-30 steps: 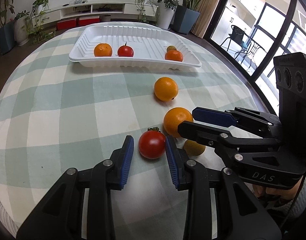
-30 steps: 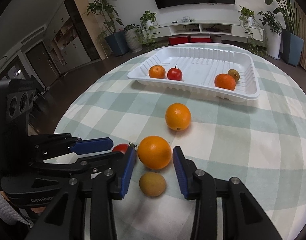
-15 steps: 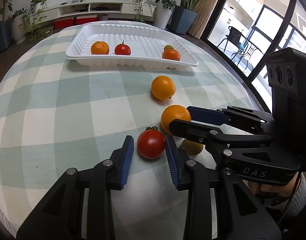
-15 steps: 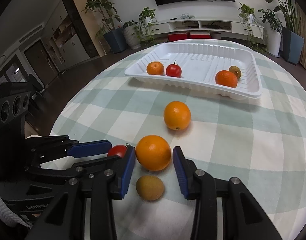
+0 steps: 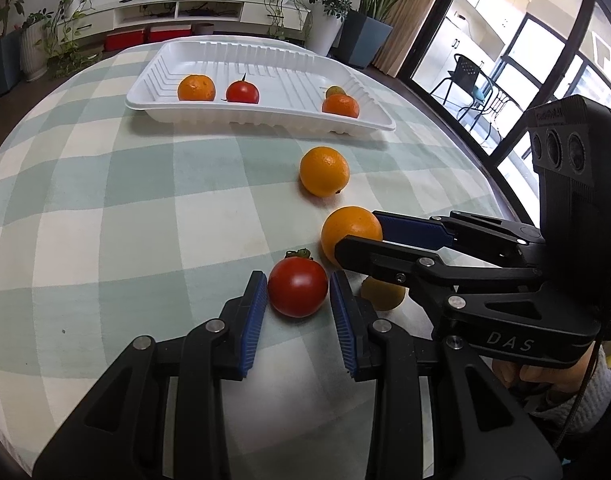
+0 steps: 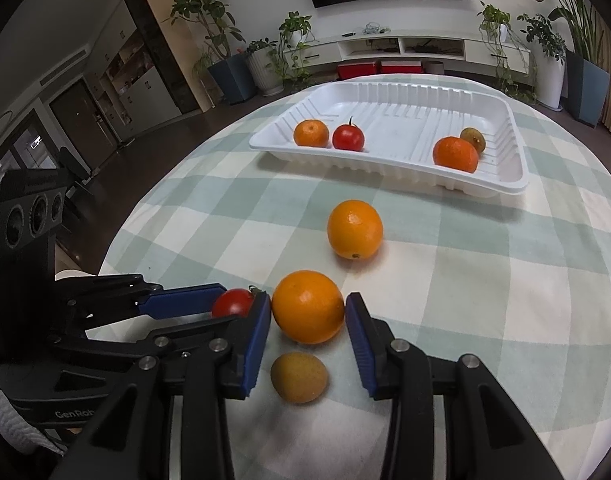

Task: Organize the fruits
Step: 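Close the left gripper on the red tomato while the right gripper closes on the orange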

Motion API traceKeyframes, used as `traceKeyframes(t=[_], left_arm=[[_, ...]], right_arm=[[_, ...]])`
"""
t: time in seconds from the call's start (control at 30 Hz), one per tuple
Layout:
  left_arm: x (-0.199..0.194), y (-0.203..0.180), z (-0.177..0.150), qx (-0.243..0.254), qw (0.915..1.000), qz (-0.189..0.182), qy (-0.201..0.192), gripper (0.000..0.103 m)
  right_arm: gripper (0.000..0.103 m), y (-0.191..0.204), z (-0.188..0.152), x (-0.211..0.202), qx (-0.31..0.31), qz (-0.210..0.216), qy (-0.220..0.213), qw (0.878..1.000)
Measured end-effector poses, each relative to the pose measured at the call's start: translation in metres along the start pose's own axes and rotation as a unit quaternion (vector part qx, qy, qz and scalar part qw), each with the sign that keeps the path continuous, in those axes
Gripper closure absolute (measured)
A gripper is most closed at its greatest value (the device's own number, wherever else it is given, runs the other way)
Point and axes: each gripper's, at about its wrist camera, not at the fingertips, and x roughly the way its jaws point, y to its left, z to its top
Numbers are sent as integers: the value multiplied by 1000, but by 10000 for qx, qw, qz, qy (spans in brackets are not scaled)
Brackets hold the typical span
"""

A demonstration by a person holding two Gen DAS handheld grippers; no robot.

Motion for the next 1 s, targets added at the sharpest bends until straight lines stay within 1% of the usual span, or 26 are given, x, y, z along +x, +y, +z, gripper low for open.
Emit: traceKeyframes(t=[0.53,1.0], left_arm=[[8,4,-1,-55,10000,-37,33,72],[5,6,0,-102,9999,-24,-14,73]], right_arm=[[60,-7,-1,0,237,183,4,9996],[63,-8,-1,-5,284,301,-46,9991]])
